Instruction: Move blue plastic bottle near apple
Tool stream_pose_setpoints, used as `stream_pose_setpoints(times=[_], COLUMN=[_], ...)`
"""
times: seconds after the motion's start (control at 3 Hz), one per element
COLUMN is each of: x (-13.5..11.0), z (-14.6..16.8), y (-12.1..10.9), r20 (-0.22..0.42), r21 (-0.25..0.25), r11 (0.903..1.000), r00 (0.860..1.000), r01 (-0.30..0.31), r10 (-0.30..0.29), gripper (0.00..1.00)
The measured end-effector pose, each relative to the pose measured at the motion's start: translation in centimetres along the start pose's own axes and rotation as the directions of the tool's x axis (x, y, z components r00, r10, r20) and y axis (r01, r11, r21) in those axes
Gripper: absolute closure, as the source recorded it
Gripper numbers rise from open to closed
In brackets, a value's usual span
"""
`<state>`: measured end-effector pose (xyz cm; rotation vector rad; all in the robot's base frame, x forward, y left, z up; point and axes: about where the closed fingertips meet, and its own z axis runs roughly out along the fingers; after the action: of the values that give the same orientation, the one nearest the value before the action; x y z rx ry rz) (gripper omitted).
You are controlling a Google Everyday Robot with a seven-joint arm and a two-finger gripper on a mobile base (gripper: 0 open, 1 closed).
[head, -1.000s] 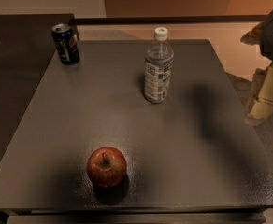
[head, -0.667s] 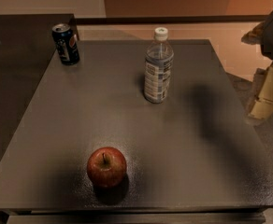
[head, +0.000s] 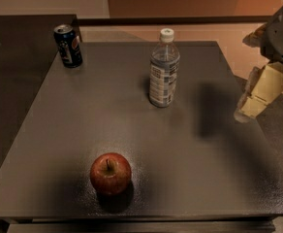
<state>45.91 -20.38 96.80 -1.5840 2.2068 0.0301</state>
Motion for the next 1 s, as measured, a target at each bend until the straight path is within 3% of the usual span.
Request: stream_pose_setpoints(times=[0.33,1.0], x=[-1.5,-6.3], z=[1.7,4.7], y=[-1.2,-3.5], r20=[0.106,0.285], r21=[-0.01,-0.016], r11=[0.9982,0.9929], r00=[0.993,0.951], r01=[-0.059,-0.118], r10=[0.059,0.118], gripper=[0.0,0.0])
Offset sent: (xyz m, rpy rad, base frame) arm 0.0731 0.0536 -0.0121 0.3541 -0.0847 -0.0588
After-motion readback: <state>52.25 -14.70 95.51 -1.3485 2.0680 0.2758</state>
